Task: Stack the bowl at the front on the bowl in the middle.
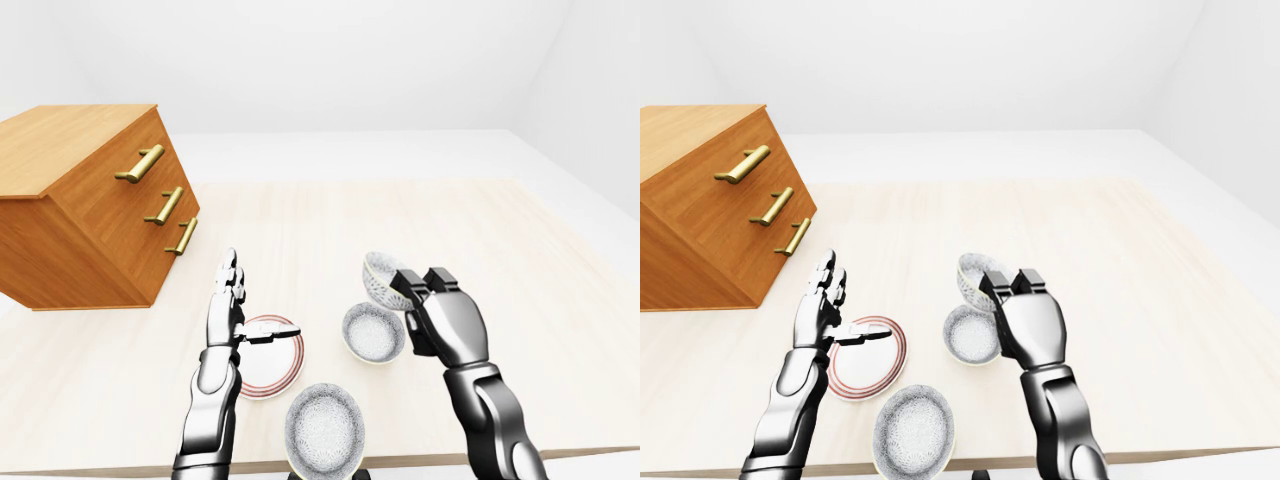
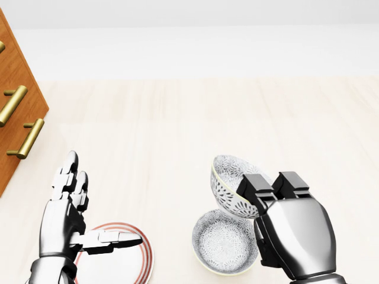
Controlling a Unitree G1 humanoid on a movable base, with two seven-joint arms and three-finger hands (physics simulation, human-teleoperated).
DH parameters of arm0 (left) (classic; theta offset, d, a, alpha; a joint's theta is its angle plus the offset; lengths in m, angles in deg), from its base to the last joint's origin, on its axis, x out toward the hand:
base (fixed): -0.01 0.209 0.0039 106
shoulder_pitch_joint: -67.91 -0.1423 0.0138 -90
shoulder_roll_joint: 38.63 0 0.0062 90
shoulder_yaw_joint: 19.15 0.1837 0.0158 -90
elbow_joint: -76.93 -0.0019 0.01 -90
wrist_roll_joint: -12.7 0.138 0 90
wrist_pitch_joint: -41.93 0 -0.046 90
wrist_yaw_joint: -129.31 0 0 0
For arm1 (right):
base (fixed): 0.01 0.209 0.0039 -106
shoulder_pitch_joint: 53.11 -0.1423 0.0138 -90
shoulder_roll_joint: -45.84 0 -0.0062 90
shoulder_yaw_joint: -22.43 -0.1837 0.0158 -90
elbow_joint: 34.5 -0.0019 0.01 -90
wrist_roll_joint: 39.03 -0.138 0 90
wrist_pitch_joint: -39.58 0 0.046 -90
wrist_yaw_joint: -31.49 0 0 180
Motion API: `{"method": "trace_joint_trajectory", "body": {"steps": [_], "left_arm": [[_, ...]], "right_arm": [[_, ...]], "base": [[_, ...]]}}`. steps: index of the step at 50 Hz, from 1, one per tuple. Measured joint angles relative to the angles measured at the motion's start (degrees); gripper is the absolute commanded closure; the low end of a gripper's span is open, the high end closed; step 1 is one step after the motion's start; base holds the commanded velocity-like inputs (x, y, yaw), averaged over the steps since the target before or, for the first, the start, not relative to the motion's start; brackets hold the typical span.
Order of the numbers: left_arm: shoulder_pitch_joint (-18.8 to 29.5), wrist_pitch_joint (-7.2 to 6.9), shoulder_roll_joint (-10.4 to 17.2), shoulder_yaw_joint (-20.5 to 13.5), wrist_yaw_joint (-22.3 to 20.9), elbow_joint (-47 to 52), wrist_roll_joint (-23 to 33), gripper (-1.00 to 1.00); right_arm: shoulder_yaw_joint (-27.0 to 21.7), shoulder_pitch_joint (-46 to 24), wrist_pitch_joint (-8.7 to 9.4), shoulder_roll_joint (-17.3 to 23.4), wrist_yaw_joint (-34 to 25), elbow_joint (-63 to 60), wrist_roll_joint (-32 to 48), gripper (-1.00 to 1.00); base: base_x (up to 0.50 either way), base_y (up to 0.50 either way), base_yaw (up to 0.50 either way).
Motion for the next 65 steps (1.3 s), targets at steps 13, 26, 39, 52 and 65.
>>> {"method": "trace_joint_trajectory", "body": {"steps": [13, 26, 39, 52, 65], "left_arm": [[-0.12, -0.22, 0.02, -0.08, -0.06, 0.4, -0.13, -1.0], [-0.09, -0.17, 0.0, -0.08, -0.02, 0.37, -0.14, -1.0], [-0.11, 0.11, 0.0, -0.06, -0.01, 0.15, -0.13, -1.0], [-0.34, -0.25, -0.01, -0.08, -0.13, 0.79, -0.26, -1.0], [-0.42, -0.51, -0.02, -0.09, -0.21, 1.2, -0.3, -1.0]], "right_arm": [[2.83, 2.27, 0.0, 0.28, -1.07, -2.53, 1.17, 1.0], [2.65, 5.33, 0.0, 1.11, 0.1, -3.37, 2.83, 1.0], [1.31, 8.11, 0.0, 1.2, 0.37, -4.81, 4.93, 1.0], [3.72, 10.33, 0.0, 2.34, 6.09, -4.69, 12.03, 1.0], [7.37, 8.93, 0.0, 4.08, 10.1, -4.46, 18.38, 1.0]], "base": [[0.0, 0.0, 0.0], [0.0, 0.0, 0.0], [0.0, 0.0, 0.0], [0.0, 0.0, 0.0], [0.0, 0.0, 0.0]]}}
